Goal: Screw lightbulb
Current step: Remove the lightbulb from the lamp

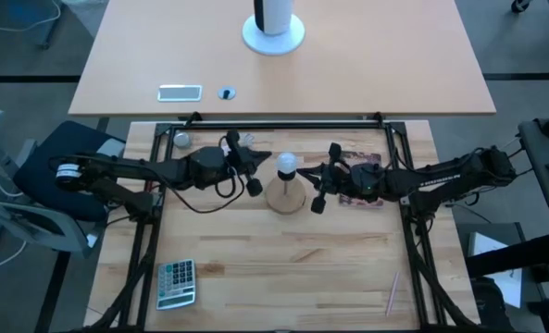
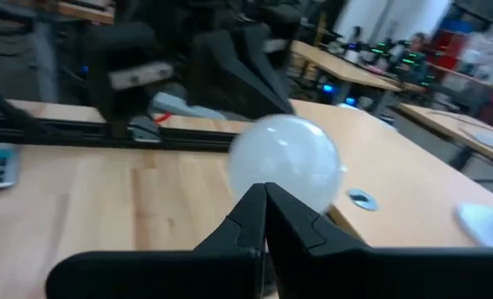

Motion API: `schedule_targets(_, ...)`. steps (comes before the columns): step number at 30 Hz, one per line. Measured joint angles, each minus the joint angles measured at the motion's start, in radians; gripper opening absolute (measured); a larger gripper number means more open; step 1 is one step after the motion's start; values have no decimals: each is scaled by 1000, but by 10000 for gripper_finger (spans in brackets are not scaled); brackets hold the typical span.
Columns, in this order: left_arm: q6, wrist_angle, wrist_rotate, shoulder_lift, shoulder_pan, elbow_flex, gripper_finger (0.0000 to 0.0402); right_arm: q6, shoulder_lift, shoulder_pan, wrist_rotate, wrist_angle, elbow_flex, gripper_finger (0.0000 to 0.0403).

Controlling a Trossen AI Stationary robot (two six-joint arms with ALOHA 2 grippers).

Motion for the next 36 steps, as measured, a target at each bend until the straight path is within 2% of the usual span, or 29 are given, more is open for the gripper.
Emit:
schedule_targets(3, 0, -1, 14, 11, 0, 0, 0, 6, 2, -1, -9, 3, 0, 2)
schedule_targets(7, 0, 11, 106, 24, 0, 0, 0, 10, 6, -13, -10, 4, 0, 2)
schedule_targets(14, 34, 41, 141, 34, -1, 0, 0, 47, 6, -35, -9, 4, 0, 2)
schedule_targets(21, 37, 46, 169, 29, -25, 0, 0, 42, 6, -36, 65, -5, 0, 2)
schedule_targets(29, 46, 53, 156, 5, -29, 0, 0, 39, 6, -18, 67, -16, 0, 2)
schedule_targets(34, 71, 91, 54, 6, -22, 0, 0, 27, 6, -4, 33, -19, 0, 2)
schedule_targets(36, 70, 95, 49, 14, -9, 0, 0, 27, 6, -4, 5, -10, 0, 2)
